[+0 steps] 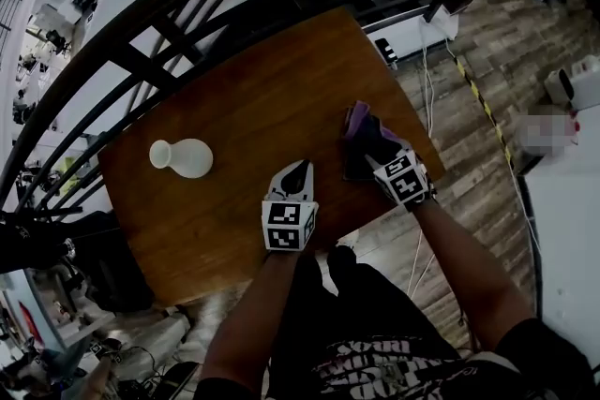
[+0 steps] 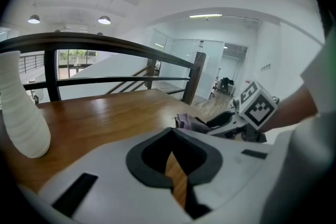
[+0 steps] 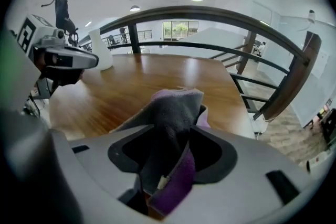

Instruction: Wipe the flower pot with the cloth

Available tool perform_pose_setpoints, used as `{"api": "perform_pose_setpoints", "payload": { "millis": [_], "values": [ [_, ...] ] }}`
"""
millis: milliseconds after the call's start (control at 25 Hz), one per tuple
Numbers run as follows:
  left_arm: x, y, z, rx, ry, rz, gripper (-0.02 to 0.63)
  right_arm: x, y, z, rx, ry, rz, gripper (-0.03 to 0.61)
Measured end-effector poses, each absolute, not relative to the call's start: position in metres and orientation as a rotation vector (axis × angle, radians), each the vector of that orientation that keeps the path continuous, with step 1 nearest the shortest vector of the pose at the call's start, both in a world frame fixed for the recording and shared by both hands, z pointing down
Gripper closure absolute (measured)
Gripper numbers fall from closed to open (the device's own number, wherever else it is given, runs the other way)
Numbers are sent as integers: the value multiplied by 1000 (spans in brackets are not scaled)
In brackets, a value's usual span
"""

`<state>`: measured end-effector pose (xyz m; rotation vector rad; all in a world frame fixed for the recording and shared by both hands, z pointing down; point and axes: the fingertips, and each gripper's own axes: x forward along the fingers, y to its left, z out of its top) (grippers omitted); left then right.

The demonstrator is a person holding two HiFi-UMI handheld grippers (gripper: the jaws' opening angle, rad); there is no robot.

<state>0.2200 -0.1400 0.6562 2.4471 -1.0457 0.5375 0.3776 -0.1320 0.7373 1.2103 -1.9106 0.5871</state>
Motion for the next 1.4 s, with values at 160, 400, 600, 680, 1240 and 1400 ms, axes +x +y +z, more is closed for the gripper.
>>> {"api": "perform_pose_setpoints", "payload": {
  "millis": [160,400,600,680,1240,1400],
  "values": [
    [213,-138,664,2427,-1057,553,615,384,-140,752,1156,-1822,481,388],
    [190,-141,658,2396,-1115,567,615,393,-147,751,1159,-1792,466,449],
    [162,-144,636,2385,-1192,563,615,397,-150,743,1148,-1787,458,497],
    [151,-146,626,2378,-1229,553,615,398,-153,730,1189,-1804,466,506],
    [82,-134,556,2339,-1479,484,615,350,-177,619,1290,-2056,411,513],
    [56,-125,547,2285,-1562,450,615,324,-187,596,1246,-2123,380,513]
  ]
}}
